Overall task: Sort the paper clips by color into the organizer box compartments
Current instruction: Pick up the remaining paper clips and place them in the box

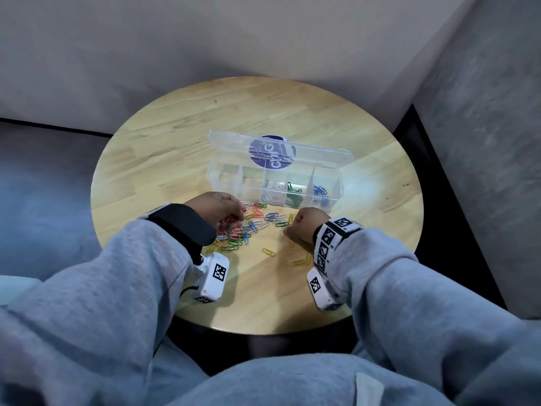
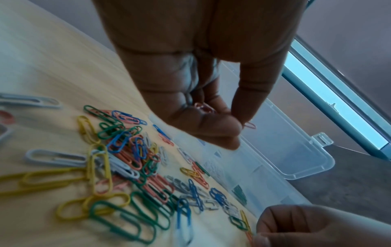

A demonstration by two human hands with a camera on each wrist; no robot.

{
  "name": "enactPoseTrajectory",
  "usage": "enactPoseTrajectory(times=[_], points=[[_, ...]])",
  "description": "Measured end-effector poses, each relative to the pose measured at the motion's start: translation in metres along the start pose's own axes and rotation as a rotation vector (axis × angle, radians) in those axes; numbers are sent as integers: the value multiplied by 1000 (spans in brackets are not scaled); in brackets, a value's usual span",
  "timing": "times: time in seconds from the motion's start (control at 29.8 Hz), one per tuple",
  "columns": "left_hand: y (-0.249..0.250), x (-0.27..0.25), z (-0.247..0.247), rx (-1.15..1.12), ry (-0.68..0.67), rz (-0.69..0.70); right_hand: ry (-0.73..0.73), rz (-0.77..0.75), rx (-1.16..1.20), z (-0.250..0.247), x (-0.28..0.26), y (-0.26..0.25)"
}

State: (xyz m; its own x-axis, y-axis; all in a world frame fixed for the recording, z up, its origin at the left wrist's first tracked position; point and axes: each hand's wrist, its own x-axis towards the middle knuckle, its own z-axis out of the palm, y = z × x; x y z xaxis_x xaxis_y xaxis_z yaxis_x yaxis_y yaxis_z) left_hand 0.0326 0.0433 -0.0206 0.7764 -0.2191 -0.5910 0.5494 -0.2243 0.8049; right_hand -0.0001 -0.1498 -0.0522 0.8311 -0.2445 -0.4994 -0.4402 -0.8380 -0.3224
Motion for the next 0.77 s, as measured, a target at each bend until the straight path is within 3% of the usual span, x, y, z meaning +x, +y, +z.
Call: enactPoseTrajectory(times=[0.27,0.37,0.47,0.57,0.64,0.77], points=[[8,-1,-3,-164,-5,-99,-19,-43,-192,2,9,-5],[7,1,-1,-85,8,-113,-56,-64,-189,1,9,-2],[4,7,0,133,35,-63,-87,-77,-138,1,5,0],[1,8,-1,351,17,-2,-91,-62,57,-4,1,3],[0,8,-2,427,-3,26,-140,-50,322,-10,-3,7],[-1,5,-1,966,71,137,-249,-34,758,-12,-5,14]])
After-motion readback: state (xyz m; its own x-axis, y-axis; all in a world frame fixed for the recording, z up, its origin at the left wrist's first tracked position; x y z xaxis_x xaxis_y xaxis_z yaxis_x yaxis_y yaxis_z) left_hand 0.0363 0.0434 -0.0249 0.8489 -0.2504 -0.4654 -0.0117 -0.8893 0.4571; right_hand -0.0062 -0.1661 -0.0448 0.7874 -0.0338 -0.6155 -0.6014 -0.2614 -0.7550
